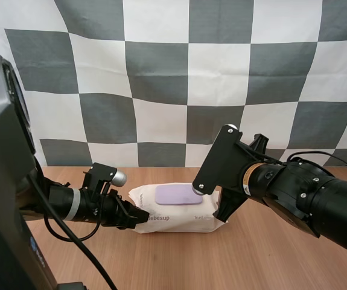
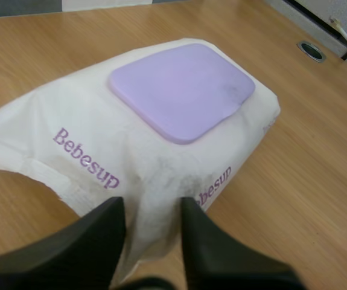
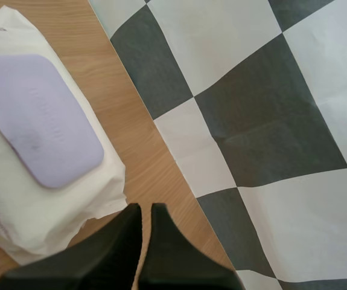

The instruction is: Open the wet wipes lid

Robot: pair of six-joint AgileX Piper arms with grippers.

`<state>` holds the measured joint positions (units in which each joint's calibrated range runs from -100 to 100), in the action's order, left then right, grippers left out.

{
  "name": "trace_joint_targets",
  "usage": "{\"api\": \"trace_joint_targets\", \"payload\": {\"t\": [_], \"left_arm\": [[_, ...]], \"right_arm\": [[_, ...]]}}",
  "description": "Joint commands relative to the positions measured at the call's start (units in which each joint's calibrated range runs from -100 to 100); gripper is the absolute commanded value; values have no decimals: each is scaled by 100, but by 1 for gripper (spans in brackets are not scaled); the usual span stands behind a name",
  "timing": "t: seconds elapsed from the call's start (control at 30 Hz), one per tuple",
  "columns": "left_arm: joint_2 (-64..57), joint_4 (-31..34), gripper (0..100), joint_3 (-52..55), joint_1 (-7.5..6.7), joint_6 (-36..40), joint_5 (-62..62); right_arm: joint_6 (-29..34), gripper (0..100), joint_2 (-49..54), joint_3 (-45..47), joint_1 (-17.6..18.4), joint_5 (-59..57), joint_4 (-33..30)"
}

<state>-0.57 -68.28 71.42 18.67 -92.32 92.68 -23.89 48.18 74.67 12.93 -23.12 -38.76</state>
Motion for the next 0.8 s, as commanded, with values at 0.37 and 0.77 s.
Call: {"api": "trace_joint_targets", "payload": {"t": [0.37,0.77], "left_arm": [[-14,572,69,-7,-2,-104,-141],[-3,251,48,-7,-2,-104,-144]], "right_arm": [[-214,55,-371,-4,1,388,8],[-184,55,-371,-4,9,728,270]]}}
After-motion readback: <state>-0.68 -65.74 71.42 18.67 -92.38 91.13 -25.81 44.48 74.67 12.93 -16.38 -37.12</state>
